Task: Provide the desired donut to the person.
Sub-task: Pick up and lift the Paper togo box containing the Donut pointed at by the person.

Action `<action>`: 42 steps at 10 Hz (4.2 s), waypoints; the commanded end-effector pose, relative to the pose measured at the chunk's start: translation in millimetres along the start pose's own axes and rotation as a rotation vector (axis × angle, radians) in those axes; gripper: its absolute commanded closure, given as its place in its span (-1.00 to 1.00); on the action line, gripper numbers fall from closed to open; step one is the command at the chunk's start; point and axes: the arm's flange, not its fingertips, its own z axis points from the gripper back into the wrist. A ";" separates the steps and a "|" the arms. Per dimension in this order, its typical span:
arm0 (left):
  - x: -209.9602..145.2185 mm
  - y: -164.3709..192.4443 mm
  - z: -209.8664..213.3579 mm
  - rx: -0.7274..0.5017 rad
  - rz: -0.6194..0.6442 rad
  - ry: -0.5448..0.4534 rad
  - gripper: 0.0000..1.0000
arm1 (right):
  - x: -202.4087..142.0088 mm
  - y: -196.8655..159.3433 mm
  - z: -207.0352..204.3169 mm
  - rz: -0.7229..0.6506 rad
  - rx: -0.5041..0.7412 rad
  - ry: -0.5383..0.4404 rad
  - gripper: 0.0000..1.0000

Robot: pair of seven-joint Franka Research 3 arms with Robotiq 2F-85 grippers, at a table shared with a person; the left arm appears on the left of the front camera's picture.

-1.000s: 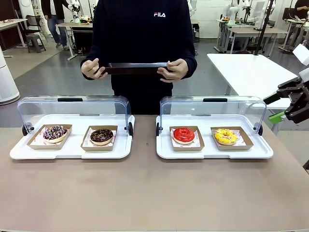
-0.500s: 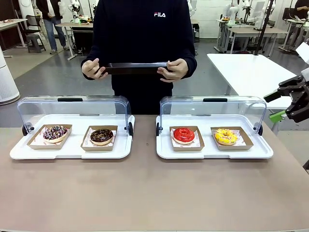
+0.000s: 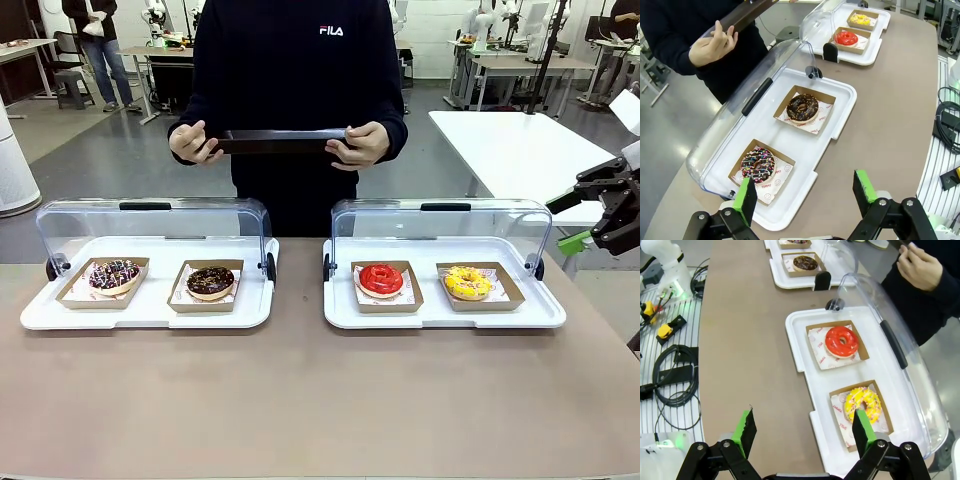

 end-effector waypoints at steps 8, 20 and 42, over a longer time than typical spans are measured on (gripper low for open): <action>0.0 0.5 0.4 0.001 0.001 -0.005 -1.00 | 1.8 7.9 12.7 0.065 -0.032 -0.095 -1.00; 0.0 0.5 0.4 0.001 0.001 -0.005 -1.00 | 6.2 7.9 17.9 0.050 -0.029 -0.065 -1.00; 0.0 0.5 0.4 0.001 0.001 -0.005 -1.00 | 7.2 8.5 19.0 0.042 -0.036 -0.062 -1.00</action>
